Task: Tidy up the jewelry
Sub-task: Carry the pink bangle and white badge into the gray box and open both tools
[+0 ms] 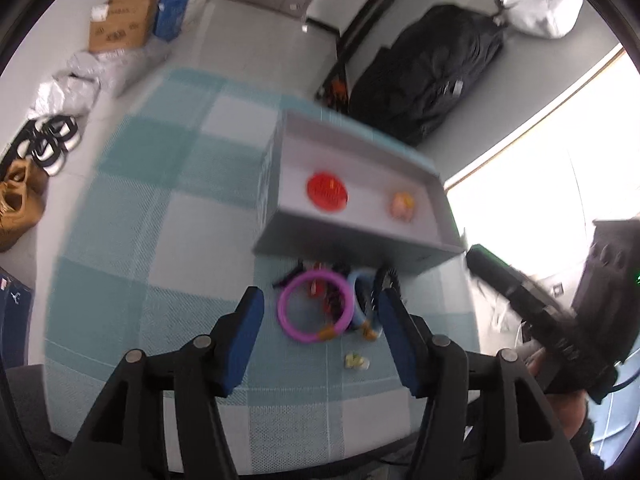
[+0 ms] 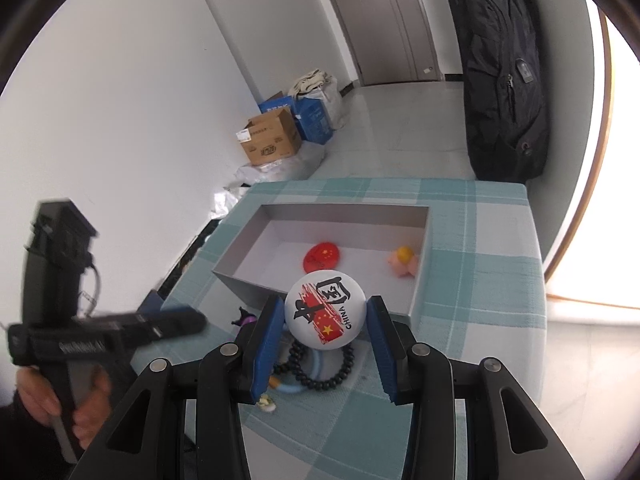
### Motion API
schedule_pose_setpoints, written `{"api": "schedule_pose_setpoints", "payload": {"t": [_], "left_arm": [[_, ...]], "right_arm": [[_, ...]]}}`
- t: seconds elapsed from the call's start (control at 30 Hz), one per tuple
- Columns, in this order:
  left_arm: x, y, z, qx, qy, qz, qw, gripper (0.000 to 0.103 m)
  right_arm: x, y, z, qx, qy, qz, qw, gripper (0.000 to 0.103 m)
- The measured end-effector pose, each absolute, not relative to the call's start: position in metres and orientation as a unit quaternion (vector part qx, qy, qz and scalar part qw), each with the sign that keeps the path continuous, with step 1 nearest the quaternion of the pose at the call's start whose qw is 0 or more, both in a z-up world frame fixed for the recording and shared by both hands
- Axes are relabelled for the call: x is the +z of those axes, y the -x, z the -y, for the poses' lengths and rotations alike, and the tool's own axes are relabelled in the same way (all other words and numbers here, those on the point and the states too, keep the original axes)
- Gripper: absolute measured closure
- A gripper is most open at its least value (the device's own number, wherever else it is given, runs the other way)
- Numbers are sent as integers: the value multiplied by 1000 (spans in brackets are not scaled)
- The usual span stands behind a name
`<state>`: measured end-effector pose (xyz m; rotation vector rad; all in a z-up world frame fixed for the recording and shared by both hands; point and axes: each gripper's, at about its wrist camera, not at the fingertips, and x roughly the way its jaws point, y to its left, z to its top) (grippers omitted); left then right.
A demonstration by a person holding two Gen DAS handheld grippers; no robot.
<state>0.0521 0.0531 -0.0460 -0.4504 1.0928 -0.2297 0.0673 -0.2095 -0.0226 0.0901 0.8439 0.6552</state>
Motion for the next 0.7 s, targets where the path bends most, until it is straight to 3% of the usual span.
{"api": "schedule_pose_setpoints", "payload": {"t": [0.5,0.57,0.7], "left_arm": [[-82,-75,-35,-112,191,-543,810,48],[-83,-73,-38,-119,200,-541,808,57],[-85,-70,-46,-125,229,-541,800,58]], "right_arm": [[-23,-65,211,323,-43,-396,859,61],[-23,-65,212,323,-44,-395,859,61],[-23,-65,212,325,-46,-393,859,61]]}}
